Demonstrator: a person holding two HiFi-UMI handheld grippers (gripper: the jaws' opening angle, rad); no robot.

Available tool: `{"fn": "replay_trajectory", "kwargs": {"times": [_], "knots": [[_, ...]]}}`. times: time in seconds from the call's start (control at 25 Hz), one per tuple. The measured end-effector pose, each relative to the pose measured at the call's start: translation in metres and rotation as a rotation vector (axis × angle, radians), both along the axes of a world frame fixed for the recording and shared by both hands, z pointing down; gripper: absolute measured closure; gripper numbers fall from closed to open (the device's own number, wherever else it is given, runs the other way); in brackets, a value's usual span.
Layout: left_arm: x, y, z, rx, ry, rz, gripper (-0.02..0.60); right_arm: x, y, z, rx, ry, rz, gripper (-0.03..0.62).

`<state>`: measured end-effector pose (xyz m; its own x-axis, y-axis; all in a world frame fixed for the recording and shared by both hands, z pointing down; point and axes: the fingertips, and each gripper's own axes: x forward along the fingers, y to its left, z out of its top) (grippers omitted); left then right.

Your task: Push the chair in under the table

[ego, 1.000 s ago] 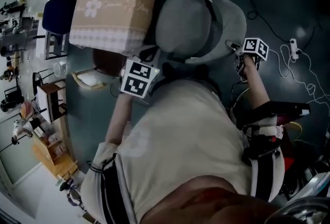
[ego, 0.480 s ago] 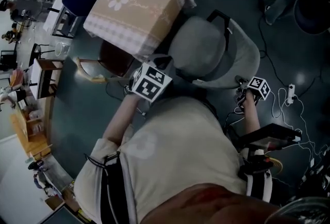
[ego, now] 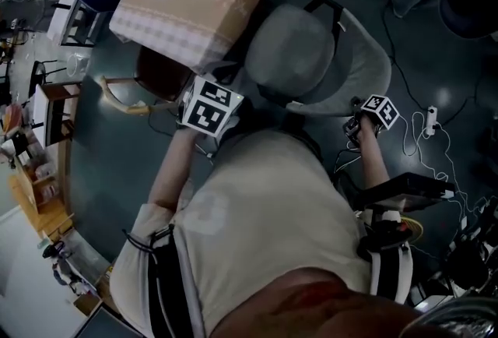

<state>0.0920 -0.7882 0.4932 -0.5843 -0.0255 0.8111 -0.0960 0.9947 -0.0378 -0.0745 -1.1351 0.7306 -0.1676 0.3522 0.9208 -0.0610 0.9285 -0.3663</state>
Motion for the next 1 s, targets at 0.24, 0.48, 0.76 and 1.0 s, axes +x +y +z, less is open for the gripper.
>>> {"fn": "replay_trajectory", "kwargs": {"times": [0.24, 0.48, 0.76, 1.0], "knots": [[0.009, 0.013, -0.002, 0.020, -0.018, -0.011, 0.574, -0.002, -0.004, 0.001, 0.116, -0.067, 0.113, 0.480], [0.018, 0.031, 0.007, 0.036, -0.010, -0.046, 0.574, -0.004, -0.007, 0.006, 0.179, -0.050, 0.136, 0.494], [0.030, 0.044, 0.008, 0.051, -0.001, -0.060, 0.574, 0.004, -0.016, -0.004, 0.243, -0.063, 0.167, 0.497], [0.030, 0.057, 0.002, 0.048, 0.002, -0.051, 0.574, 0.004, -0.010, -0.010, 0.266, -0.064, 0.186, 0.499]]}}
